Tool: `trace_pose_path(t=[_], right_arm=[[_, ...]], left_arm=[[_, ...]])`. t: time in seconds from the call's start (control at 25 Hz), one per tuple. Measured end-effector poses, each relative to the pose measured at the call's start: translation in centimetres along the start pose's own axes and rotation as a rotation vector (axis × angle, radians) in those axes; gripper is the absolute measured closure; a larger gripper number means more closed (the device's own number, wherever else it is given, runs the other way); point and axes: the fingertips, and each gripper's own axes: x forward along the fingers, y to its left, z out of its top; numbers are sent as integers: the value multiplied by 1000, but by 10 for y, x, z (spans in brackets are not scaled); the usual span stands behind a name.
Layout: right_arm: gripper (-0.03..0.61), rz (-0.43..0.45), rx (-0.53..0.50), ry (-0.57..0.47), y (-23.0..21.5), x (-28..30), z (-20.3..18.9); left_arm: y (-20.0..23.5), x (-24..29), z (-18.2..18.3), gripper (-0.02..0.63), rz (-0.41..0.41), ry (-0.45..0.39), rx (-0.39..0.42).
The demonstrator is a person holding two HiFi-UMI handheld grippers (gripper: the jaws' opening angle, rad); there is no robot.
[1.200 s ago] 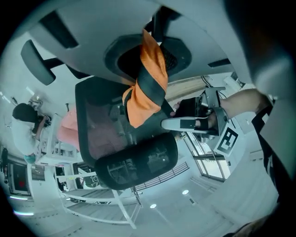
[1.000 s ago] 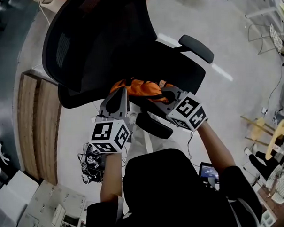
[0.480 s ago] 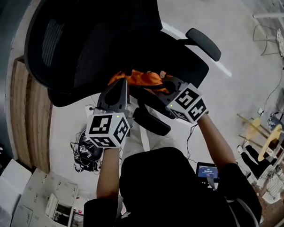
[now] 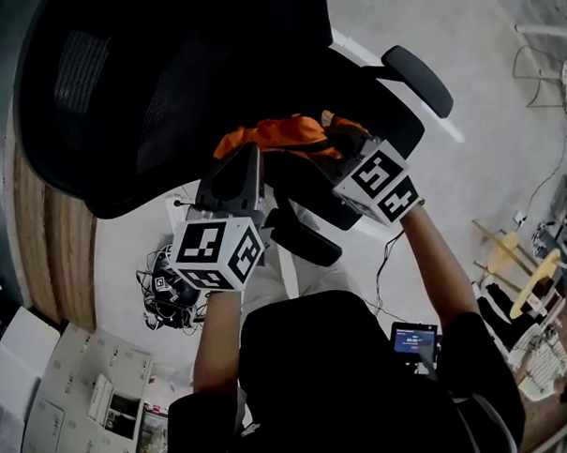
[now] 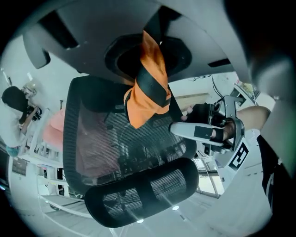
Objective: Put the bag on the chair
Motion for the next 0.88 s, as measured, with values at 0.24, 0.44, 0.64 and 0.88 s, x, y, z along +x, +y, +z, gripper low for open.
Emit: trace_pose_path(t=[0.24,0.44,0.64,0.88], right_arm=[[560,-44,-54,-16,-19,6,12],[558,-79,-112,-28,-42,20,25],[558,-109,-143,-40,-62,29,35],[558,-140,-135,-55,-79,42,38]], left_arm=[[8,3,-3,601,10,12,1],[18,13,-7,601,20,22,-7],[21,18,-15,601,24,35,-17],[32,23,-24,601,35,50,-29]])
